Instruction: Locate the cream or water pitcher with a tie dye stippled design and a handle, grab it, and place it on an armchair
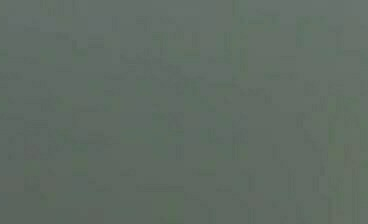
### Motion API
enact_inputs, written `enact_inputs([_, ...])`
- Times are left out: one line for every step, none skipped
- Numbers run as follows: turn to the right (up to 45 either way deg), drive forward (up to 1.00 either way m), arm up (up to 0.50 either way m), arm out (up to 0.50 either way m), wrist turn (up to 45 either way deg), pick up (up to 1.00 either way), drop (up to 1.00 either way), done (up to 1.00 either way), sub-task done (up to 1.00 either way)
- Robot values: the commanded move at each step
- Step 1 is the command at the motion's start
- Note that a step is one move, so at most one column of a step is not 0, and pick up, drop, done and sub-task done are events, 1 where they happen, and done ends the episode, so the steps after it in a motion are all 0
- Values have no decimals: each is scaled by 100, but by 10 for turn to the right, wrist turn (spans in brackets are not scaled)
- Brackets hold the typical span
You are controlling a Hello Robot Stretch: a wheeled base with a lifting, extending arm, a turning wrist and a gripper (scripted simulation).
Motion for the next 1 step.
enact_inputs([0, 0, 0, 0, 450, 0, 0, 0, 0])
